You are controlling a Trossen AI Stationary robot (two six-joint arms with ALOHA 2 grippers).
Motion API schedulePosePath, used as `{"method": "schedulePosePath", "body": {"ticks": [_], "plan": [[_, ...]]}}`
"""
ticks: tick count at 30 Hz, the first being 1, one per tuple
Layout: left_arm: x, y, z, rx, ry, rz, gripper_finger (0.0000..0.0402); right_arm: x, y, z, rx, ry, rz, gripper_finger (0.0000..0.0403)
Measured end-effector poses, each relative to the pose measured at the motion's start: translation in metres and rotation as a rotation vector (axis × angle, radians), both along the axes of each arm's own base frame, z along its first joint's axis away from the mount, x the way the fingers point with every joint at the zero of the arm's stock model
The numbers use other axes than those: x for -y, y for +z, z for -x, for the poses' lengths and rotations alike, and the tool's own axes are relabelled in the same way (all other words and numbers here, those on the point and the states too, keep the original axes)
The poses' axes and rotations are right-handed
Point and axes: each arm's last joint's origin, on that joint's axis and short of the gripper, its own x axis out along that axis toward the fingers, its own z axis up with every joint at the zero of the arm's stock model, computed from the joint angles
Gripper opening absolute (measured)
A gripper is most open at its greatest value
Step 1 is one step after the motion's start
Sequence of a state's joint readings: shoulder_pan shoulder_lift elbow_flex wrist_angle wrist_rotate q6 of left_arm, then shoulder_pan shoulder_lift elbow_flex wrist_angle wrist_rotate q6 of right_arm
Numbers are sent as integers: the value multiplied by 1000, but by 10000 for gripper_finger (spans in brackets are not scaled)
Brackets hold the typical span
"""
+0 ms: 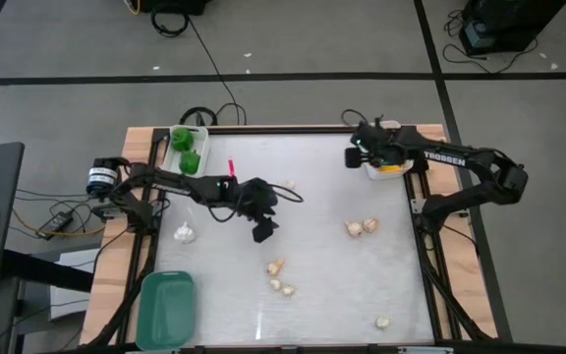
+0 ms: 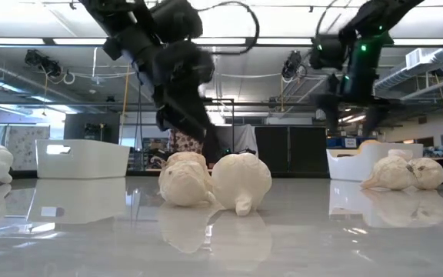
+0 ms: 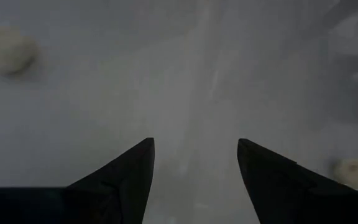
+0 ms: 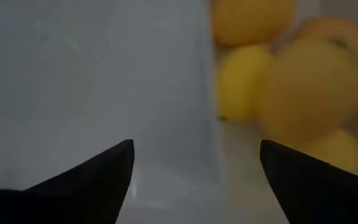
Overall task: Sort produce into baskets
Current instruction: Put the white garlic into the green bin
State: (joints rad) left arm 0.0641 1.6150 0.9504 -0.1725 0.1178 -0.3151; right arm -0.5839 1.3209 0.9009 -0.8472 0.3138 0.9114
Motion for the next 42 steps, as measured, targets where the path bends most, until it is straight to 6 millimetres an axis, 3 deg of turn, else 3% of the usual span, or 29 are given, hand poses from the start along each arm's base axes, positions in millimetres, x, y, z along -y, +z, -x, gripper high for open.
{"method": "schedulePosePath", "body": {"ticks": [5,9,12,16,22,30,42], "plan": [[-14,-9,14,-146,-78,-13,236,-20,14,-37,139,103,205,335],[-19,-14,23,-246,-88,-10,236,-25,12,-72,269,429,241,319],[-21,-15,24,-258,-72,4,236,-28,-1,-98,299,688,270,314],[-23,-6,20,-252,28,80,236,-23,-33,-119,322,893,211,313],[-22,16,6,-172,138,128,236,-16,-72,-131,262,1020,154,304],[-16,19,3,-166,219,167,236,-14,-93,-140,279,1206,168,300],[-14,20,2,-168,279,228,236,-9,-114,-152,329,1215,219,281]]}}
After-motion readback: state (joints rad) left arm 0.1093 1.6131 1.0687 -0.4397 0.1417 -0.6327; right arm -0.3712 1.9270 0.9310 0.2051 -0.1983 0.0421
